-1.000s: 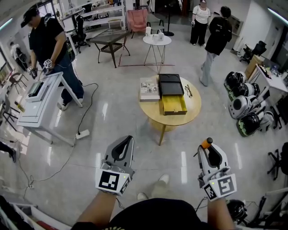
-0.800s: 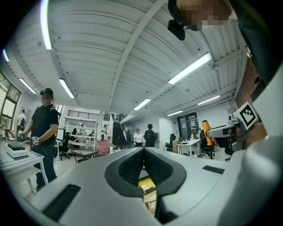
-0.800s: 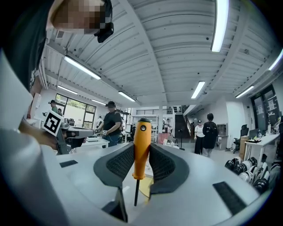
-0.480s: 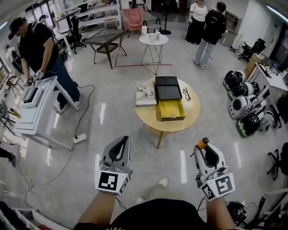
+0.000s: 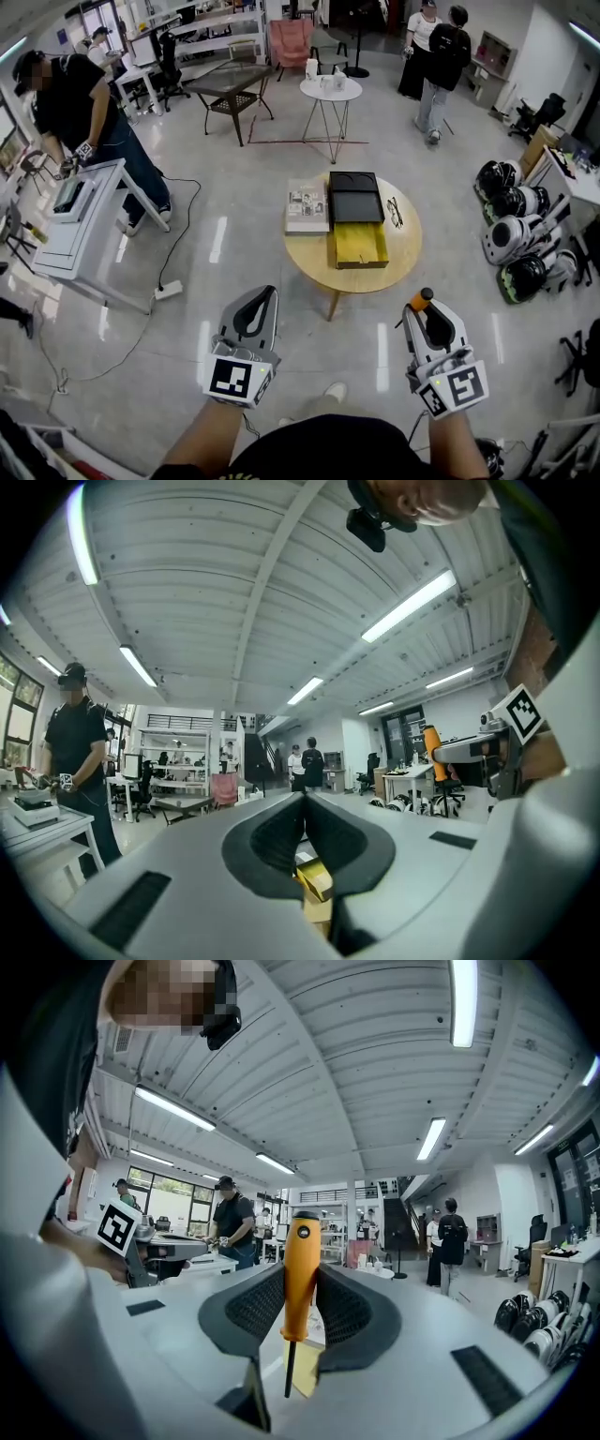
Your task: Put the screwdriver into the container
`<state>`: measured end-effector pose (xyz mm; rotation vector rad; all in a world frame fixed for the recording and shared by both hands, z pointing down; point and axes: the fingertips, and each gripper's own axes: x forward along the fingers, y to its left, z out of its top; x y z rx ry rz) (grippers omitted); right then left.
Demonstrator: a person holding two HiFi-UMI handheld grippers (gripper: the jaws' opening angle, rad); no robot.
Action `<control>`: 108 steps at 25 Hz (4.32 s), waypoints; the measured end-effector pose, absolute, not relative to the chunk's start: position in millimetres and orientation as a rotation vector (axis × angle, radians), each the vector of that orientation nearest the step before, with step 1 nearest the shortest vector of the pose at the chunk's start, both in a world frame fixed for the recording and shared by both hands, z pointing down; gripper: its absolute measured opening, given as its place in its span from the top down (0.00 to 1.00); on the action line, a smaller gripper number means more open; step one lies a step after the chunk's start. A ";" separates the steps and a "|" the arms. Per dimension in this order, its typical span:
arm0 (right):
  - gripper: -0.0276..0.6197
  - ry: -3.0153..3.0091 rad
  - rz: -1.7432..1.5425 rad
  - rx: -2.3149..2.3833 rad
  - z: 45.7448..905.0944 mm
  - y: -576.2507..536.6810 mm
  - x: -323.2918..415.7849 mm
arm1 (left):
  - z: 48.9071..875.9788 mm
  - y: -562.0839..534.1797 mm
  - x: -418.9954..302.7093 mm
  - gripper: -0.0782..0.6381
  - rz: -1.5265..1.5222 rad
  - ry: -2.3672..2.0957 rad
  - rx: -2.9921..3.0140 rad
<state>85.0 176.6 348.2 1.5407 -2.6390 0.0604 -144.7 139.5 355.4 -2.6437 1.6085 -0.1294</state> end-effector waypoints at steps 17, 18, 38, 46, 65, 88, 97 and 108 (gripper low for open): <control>0.77 -2.703 0.090 1.487 361.4 125.6 147.2 | 350.9 102.6 -83.2 0.87 -0.167 1.630 -2.599; 0.77 -2.704 0.095 1.485 363.1 124.8 148.8 | 352.3 101.8 -82.4 0.87 -0.175 1.631 -2.599; 0.77 -2.681 0.107 1.555 364.6 96.4 157.7 | 350.3 59.3 -69.5 0.87 -0.193 1.549 -2.634; 0.77 -2.657 0.149 1.592 376.5 77.1 158.7 | 368.0 36.7 -69.8 0.87 -0.239 1.551 -2.675; 0.77 -2.632 0.194 1.613 389.1 5.4 153.4 | 377.7 -42.3 -65.4 0.87 -0.257 1.503 -2.708; 0.77 -2.629 0.182 1.603 378.1 -76.7 121.7 | 367.6 -122.9 -80.6 0.87 -0.264 1.439 -2.707; 0.77 -2.607 0.151 1.622 368.3 -96.1 96.7 | 360.2 -149.1 -97.6 0.87 -0.230 1.381 -2.736; 0.77 -2.569 0.234 1.751 375.3 -110.7 85.1 | 368.1 -183.3 -109.2 0.87 -0.178 1.269 -2.798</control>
